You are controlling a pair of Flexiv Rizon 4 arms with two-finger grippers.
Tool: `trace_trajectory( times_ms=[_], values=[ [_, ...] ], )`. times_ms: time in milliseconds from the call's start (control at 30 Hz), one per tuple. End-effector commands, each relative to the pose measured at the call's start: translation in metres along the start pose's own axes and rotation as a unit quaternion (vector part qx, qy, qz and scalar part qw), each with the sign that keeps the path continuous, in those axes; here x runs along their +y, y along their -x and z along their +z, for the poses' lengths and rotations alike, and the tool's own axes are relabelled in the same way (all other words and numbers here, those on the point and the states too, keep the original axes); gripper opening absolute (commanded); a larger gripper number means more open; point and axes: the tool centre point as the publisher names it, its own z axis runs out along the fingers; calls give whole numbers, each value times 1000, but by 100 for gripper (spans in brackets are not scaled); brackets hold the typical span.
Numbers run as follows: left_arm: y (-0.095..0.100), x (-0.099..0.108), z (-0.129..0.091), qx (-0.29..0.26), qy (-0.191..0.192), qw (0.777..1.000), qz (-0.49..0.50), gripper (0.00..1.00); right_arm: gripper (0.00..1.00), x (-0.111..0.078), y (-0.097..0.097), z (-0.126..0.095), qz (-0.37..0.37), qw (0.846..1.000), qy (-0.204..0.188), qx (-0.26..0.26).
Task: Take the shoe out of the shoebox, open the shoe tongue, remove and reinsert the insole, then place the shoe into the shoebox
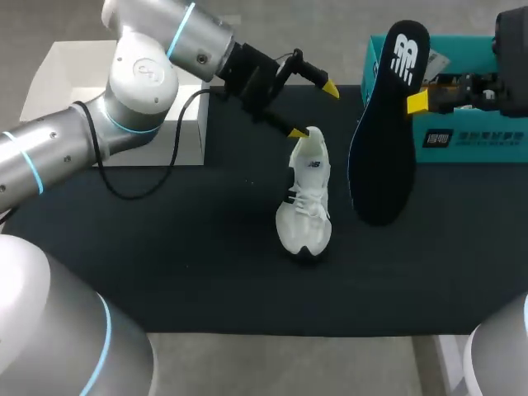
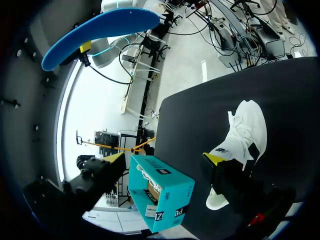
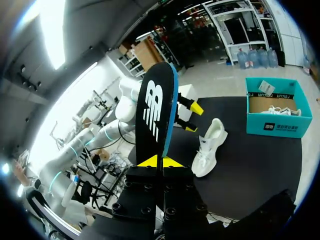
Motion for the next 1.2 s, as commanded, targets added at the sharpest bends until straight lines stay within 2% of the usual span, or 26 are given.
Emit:
trace_trajectory(
  times_ms=[33, 100, 167, 267, 367, 500, 600, 767, 1033, 1200],
  values=[
    [-3, -1, 1, -28, 1, 1000, 1, 100, 0, 7, 0, 4, 0, 1000, -8, 0],
    [-15, -3, 13, -25, 36, 999, 18, 100, 0, 7, 0, 4, 0, 1000, -8, 0],
    [-18, -6, 17, -37, 63, 996, 52, 100, 0, 7, 0, 4, 0, 1000, -8, 0],
    [-9, -6, 11, -86, 84, 991, 64, 100, 0, 7, 0, 4, 0, 1000, -8, 0],
    [4, -6, 2, -104, 121, 983, 91, 100, 0, 11, 5, 3, 4, 1000, -3, -1],
    [19, -11, -6, -104, 128, 980, 114, 100, 0, 30, 22, -3, 24, 1000, 11, 15],
    [25, -13, -10, -103, 130, 978, 128, 100, 0, 43, 37, -2, 31, 999, -2, 30],
    [36, -18, -20, -117, 121, 976, 136, 100, 0, 67, 57, 0, 37, 997, -32, 59],
    [57, -36, -33, -159, 118, 965, 171, 100, 0, 105, 96, 0, 83, 990, -96, 67],
    [66, -41, -32, -179, 125, 953, 212, 100, 0, 123, 111, 8, 111, 983, -131, 69]
  ],
)
